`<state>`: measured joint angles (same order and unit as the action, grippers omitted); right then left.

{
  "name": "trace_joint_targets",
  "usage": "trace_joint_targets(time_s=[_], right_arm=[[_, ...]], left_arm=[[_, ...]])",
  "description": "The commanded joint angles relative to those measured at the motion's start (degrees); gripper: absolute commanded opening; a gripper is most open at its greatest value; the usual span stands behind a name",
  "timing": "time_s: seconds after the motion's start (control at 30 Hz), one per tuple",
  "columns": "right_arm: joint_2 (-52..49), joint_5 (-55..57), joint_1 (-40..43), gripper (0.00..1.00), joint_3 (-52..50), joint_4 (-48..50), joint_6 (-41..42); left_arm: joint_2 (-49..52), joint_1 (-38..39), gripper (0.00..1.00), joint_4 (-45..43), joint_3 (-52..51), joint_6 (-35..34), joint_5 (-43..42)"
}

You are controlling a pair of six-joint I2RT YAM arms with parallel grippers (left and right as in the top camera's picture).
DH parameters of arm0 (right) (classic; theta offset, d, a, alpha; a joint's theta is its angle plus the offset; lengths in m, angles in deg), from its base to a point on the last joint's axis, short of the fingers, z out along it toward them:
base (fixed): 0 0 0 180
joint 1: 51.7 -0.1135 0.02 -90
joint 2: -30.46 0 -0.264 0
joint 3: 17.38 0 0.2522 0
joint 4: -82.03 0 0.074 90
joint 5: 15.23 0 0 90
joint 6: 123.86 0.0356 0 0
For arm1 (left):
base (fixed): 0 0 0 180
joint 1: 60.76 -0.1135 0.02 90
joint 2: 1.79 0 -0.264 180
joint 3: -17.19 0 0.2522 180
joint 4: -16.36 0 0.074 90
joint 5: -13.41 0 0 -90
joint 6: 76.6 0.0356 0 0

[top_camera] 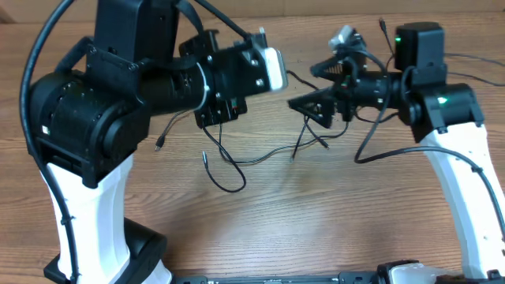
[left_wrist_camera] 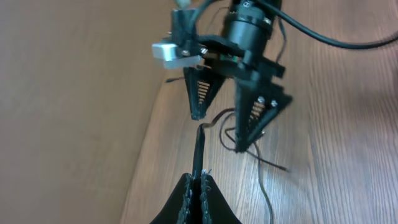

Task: Untangle cables

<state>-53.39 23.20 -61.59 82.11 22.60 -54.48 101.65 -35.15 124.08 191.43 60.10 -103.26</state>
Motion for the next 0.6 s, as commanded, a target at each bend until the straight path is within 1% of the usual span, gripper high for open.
trace_joint_targets(time_s=[0.0,0.17,0.23,0.3,0.5,0.57], right_arm=[[0.5,3.1,-1.5,1.0,0.1,1.7,2.9],[0.5,3.1,-3.0,1.0,0.1,4.2,3.1],[0.6,4.2,-3.0,1.0,0.1,5.6,5.2],[0.6,6.5,-3.0,1.0,0.2,7.2,7.5],[1.0,6.5,-3.0,1.0,0.2,11.3,7.6],[1.5,6.5,-3.0,1.0,0.2,12.3,7.6]], left_arm=[[0.4,-2.4,0.04,-1.4,-0.2,-7.5,0.9],[0.4,-5.8,0.04,-3.6,-0.2,-14.1,0.9],[0.4,-7.2,0.04,-4.1,-0.2,-15.7,0.9],[0.4,-8.5,0.04,-4.2,-0.3,-15.9,0.9],[0.7,-9.9,0.04,-4.2,-0.4,-15.4,0.9],[1.0,-9.9,0.04,-3.9,-0.4,-13.9,1.2]])
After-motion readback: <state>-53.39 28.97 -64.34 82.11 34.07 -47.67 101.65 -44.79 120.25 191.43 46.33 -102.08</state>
